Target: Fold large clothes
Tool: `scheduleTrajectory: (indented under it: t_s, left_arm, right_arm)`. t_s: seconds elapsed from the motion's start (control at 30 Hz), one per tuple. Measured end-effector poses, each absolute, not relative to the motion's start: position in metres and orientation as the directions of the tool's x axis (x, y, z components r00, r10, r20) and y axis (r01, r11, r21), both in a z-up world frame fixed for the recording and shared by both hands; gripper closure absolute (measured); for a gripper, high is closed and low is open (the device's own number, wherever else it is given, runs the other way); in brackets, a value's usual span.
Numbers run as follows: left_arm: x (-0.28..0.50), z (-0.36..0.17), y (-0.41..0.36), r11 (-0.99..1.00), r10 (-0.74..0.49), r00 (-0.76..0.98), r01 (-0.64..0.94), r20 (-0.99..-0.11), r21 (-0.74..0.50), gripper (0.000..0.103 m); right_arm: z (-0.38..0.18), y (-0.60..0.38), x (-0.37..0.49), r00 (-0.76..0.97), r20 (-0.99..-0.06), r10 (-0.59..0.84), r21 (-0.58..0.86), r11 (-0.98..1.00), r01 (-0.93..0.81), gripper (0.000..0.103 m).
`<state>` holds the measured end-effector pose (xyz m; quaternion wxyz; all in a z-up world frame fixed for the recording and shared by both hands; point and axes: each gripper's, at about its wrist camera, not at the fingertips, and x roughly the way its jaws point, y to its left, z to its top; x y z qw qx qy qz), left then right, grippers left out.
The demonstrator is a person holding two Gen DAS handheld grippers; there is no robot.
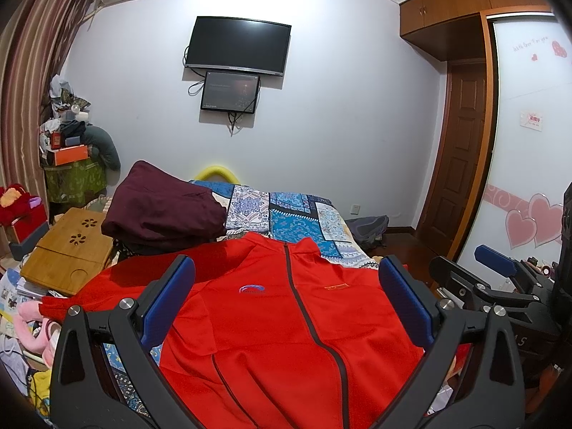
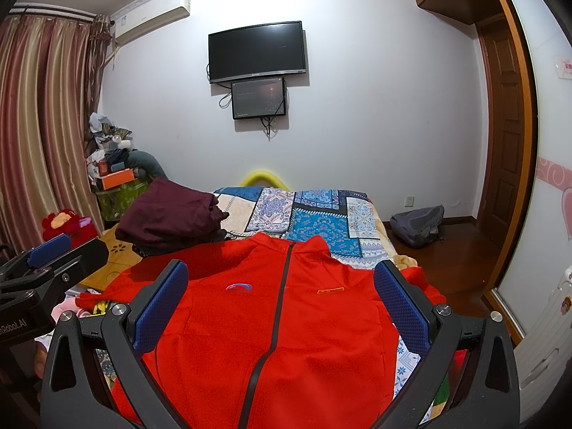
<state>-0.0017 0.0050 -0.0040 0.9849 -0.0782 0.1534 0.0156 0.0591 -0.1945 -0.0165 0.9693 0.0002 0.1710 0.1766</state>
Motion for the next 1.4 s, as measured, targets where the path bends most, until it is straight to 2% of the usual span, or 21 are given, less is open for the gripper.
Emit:
scheduleTrajectory:
  t_s: [0.5,0.7,0.9,1.0,1.13,1.2,1.33,1.4]
  left_arm:
    - [0.013,-0.008,0.017,0.989,0.035,0.950,-0.078,-0.310,-0.127,0.000]
    - [0.031,-0.015,0.058,0.974,0.120,0.941,-0.173,-0.318,-0.143,0.000]
    - [0.056,-0.043,0.122,0.940,0.192,0.910,-0.278,-0.367,-0.198,0.000]
    - [0.065,-0.068,0.158,0.904,0.244,0.879,-0.359,-0.410,-0.231,0.000]
    - [0.079,-0.105,0.215,0.844,0.270,0.813,-0.457,-0.515,-0.280,0.000]
    - [0.082,-0.125,0.242,0.803,0.282,0.768,-0.517,-0.575,-0.296,0.000]
    - [0.093,-0.173,0.294,0.714,0.260,0.648,-0.628,-0.716,-0.309,0.000]
    - [0.096,-0.194,0.313,0.680,0.219,0.617,-0.652,-0.756,-0.335,0.003]
  right_arm:
    - [-0.022,-0.186,0.069,0.870,-0.355,0.342,0.047,0.936,-0.349,0.000]
    - [-0.028,-0.178,0.081,0.862,-0.379,0.337,0.031,0.936,-0.352,0.000]
    - [-0.045,-0.169,0.112,0.832,-0.427,0.354,0.050,0.928,-0.369,0.000]
    - [-0.056,-0.164,0.132,0.815,-0.465,0.346,0.034,0.927,-0.374,0.000]
    - [-0.075,-0.154,0.162,0.782,-0.531,0.326,0.009,0.925,-0.380,0.000]
    - [-0.091,-0.148,0.180,0.732,-0.592,0.336,0.035,0.918,-0.394,0.000]
    - [-0.112,-0.138,0.198,0.653,-0.674,0.346,0.076,0.911,-0.405,0.000]
    - [-0.121,-0.134,0.202,0.622,-0.702,0.346,0.087,0.910,-0.406,0.000]
